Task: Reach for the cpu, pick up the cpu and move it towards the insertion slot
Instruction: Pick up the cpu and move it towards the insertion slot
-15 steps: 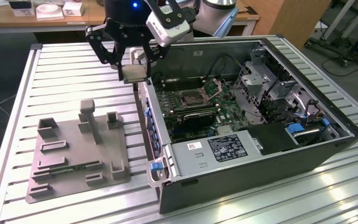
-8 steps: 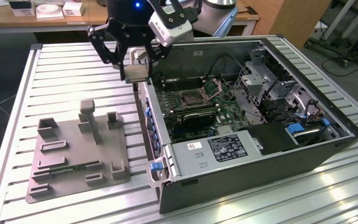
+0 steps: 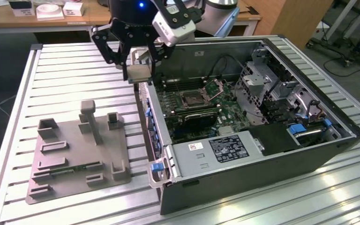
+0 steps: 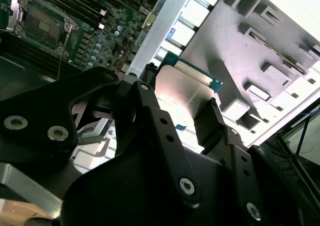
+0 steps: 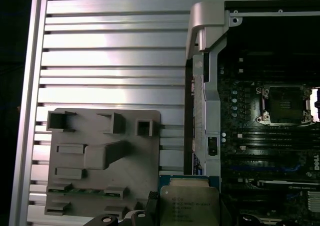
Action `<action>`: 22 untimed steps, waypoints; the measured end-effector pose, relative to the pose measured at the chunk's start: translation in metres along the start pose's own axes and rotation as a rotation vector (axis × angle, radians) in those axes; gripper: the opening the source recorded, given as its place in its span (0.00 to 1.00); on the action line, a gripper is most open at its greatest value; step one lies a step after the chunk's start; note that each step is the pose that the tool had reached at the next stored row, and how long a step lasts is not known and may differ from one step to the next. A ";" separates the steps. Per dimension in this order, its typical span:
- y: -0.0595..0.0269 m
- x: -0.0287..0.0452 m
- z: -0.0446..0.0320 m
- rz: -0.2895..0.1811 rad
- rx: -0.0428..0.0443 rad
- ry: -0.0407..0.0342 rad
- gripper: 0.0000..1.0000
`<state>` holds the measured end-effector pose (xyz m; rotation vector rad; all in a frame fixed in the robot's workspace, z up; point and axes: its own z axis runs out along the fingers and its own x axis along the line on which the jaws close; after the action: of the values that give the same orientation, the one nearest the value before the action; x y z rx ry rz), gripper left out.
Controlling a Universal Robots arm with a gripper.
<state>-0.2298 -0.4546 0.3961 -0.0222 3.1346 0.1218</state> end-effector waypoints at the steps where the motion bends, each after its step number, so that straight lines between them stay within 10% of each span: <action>1: 0.0000 -0.0003 0.0000 0.000 0.0000 -0.0001 0.55; 22: 0.0007 -0.0057 0.0001 0.000 -0.0001 -0.0001 0.55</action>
<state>-0.2241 -0.4538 0.3961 -0.0224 3.1345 0.1219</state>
